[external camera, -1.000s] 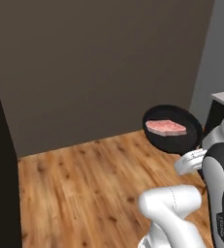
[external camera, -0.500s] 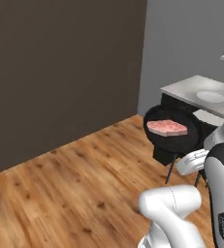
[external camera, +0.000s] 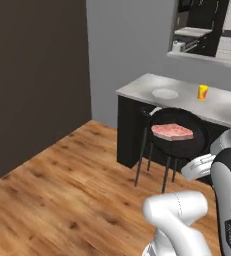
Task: Pick up the pan with the steak in it and place it on the dining table. Then place the steak on the plate.
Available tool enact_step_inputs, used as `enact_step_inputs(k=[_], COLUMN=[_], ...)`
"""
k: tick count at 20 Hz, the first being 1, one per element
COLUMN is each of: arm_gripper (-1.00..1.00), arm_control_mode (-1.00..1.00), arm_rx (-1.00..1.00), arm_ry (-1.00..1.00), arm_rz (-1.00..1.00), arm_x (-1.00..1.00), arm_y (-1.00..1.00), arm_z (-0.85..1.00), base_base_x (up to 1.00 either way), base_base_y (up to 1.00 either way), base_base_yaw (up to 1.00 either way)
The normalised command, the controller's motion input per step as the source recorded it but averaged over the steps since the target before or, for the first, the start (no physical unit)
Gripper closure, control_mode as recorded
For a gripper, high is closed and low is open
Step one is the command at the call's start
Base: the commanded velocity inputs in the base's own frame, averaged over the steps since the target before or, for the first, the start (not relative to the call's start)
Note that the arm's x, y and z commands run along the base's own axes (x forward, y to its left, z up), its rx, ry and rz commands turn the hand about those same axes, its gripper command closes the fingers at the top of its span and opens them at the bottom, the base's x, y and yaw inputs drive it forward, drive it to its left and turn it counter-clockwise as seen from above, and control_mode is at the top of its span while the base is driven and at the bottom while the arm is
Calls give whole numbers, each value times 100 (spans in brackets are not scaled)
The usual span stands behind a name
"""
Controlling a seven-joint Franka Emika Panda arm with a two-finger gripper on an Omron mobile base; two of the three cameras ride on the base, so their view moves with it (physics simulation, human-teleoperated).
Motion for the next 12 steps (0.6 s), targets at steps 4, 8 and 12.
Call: enact_step_inputs(k=[4,8,12], arm_gripper=[100,100,100], arm_control_mode=[100,100,100], arm_rx=[0,0,0], arm_ry=[0,0,0], arm_rz=[0,0,0], arm_x=[0,0,0], arm_y=[0,0,0], arm_z=[0,0,0], base_base_x=[0,0,0], base_base_y=[0,0,0], base_base_yaw=[-50,-50,-50])
